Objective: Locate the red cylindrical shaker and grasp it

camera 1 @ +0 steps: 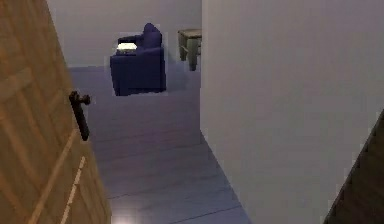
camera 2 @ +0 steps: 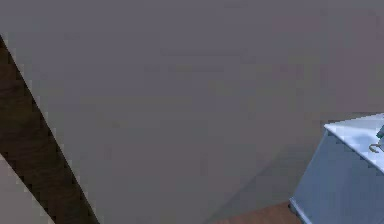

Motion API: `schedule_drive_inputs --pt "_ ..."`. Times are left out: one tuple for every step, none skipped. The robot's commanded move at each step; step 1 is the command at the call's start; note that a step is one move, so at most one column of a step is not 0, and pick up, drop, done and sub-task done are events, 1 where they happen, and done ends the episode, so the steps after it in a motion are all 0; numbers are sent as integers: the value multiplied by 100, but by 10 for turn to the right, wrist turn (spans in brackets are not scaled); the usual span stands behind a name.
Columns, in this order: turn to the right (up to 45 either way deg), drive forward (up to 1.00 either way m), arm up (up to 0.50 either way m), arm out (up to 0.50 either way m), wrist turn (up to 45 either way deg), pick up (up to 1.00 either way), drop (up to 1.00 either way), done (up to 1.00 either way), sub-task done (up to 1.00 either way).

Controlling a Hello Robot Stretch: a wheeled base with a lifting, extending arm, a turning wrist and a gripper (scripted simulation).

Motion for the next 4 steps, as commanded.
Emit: schedule_drive_inputs --pt "30 0 0 0 0 0 0 0 0" --pt "0 10 0 0 0 0 0 0 0" --pt "-180 0 0 0 0 0 0 0 0" --pt "0 100 0 0 0 0 0 0 0"
